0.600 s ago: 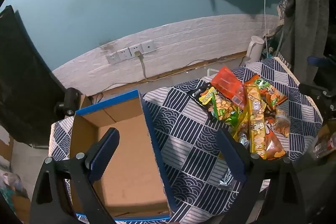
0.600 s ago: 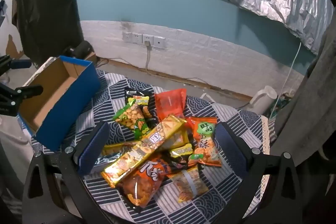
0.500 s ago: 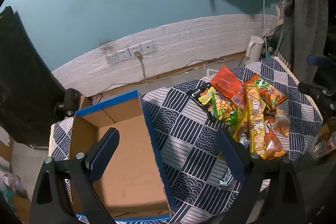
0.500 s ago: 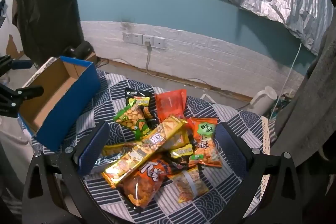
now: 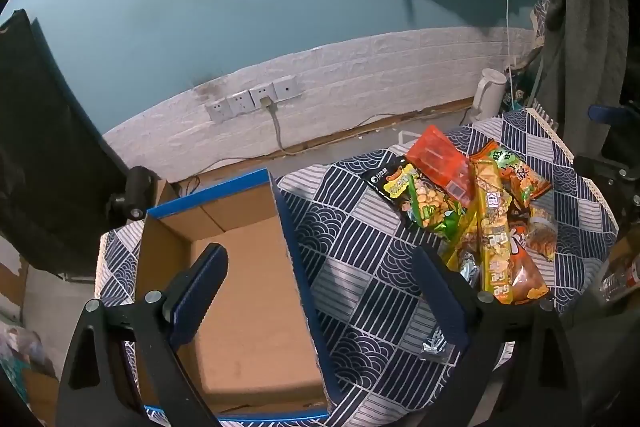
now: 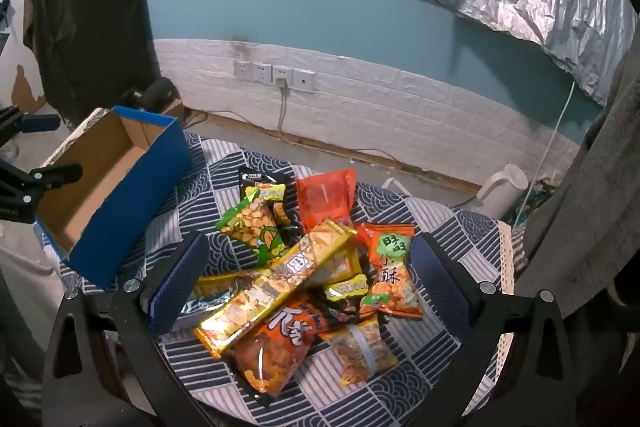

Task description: Organize snacks

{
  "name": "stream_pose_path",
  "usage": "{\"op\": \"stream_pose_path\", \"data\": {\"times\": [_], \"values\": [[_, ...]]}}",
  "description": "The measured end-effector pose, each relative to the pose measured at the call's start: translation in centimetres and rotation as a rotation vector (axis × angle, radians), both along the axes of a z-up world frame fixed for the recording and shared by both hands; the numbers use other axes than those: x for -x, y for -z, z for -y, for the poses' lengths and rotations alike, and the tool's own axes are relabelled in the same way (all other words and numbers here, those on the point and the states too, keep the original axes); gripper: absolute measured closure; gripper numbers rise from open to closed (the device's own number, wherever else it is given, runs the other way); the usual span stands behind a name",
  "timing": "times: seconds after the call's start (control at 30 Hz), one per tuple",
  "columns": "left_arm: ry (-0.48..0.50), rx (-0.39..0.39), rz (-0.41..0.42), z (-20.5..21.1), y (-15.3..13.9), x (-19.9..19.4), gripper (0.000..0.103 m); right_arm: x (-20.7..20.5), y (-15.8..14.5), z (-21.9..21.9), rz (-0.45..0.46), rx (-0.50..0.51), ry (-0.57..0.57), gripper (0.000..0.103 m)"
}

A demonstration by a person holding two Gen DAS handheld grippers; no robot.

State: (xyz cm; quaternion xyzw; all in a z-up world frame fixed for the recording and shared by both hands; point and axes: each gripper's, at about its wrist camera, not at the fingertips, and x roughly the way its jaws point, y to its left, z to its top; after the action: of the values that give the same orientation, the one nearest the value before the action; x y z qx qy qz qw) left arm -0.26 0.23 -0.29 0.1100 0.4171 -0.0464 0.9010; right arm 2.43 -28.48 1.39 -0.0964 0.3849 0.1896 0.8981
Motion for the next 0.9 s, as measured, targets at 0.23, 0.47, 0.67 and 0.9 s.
{"op": "stream_pose_path", "data": {"times": [0.23,0.47,0.67,0.9], "values": [[0.005,0.002,-0.014,0.05,0.16,-0.04,0.008,0.02,0.21,-0.03,-0.002,0.005,0.0,0.003],[0.004,-0.001,-0.014,0.03,0.21,-0.06,0.008,-0.04,0.31,0.18,-0.01,0.002,0.004,0.003],[0.003,-0.002,-0.015,-0.03,0.29,-0.08,0.008,-0.03,0.37,0.1,-0.013,0.001,0.0,0.003],[0.007,-0.011,-0.016,0.08,0.47,-0.14,0.008,-0.03,0.59,0.13,-0.018,0.004,-0.002,0.003]]}}
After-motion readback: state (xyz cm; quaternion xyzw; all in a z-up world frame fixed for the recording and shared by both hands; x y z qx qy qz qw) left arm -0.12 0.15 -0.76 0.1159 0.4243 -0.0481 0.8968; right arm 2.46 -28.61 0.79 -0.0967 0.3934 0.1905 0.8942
